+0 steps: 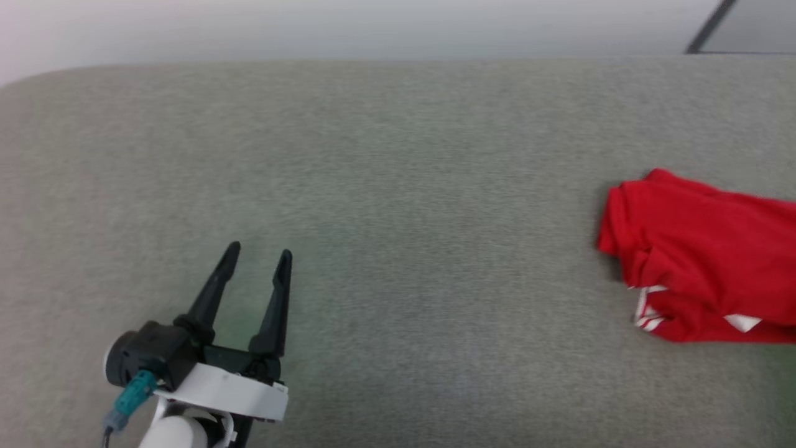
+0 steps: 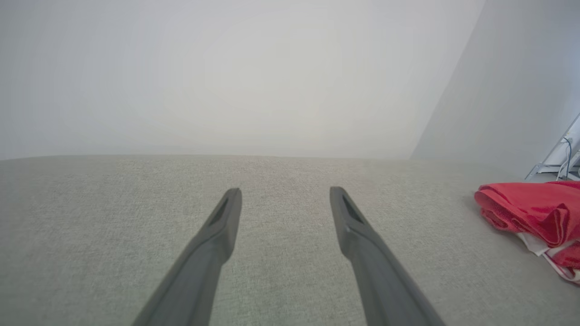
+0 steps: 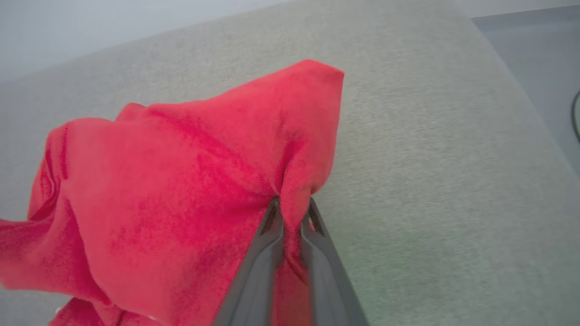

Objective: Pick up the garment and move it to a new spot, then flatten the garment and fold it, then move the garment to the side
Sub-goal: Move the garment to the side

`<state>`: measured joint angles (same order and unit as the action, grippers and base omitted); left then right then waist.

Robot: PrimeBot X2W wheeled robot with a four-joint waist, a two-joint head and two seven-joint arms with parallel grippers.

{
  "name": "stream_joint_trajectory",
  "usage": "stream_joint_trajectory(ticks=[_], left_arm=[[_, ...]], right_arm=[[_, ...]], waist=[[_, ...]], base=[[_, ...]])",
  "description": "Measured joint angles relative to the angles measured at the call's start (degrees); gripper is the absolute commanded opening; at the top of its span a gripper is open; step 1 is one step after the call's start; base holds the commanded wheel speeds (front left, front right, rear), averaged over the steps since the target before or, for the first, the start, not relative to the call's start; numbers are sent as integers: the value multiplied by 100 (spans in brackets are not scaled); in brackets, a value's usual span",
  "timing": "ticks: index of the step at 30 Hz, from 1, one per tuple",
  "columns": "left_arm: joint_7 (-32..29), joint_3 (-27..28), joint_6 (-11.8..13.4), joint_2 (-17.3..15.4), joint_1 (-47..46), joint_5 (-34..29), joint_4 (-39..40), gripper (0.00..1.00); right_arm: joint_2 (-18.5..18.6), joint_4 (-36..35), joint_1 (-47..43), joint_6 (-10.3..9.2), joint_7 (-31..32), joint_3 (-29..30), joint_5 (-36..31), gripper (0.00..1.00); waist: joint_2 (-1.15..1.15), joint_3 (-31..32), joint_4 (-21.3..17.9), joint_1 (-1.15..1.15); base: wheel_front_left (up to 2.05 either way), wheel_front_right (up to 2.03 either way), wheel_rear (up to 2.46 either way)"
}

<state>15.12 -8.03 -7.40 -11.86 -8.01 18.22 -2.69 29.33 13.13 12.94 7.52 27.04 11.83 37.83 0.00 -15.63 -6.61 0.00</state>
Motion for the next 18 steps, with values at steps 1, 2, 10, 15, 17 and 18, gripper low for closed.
stream_joint_trajectory(ticks=[1, 2, 10, 15, 17, 18], left_arm=[[0, 9, 0, -30, -20, -9, 26, 100], [0, 19, 0, -58, -30, -19, 64, 100], [0, 77, 0, -307, -233, -192, 460, 100], [1, 146, 0, -390, -380, -248, 757, 100], [0, 164, 0, -434, -401, -300, 865, 100], [0, 158, 0, -450, -424, -318, 923, 100]], right_arm=[[38, 79, 62, 0, -35, 47, 0, 0], [83, 146, 122, 1, -81, 90, 0, 0], [467, 815, 792, 0, -452, 315, -280, 0], [614, 1362, 1489, 0, -791, 136, -778, 0], [647, 1667, 1755, 0, -918, -2, -1010, 0], [660, 1818, 1889, 0, -984, -60, -1101, 0]], waist=[[0, -13, -76, 0], [0, -27, -150, 0], [0, -287, -537, 0], [0, -513, -589, 0], [0, -587, -580, 0], [0, -619, -567, 0]], base=[[0, 0, 0], [0, 0, 0], [0, 0, 0], [0, 0, 0], [0, 0, 0], [0, 0, 0]])
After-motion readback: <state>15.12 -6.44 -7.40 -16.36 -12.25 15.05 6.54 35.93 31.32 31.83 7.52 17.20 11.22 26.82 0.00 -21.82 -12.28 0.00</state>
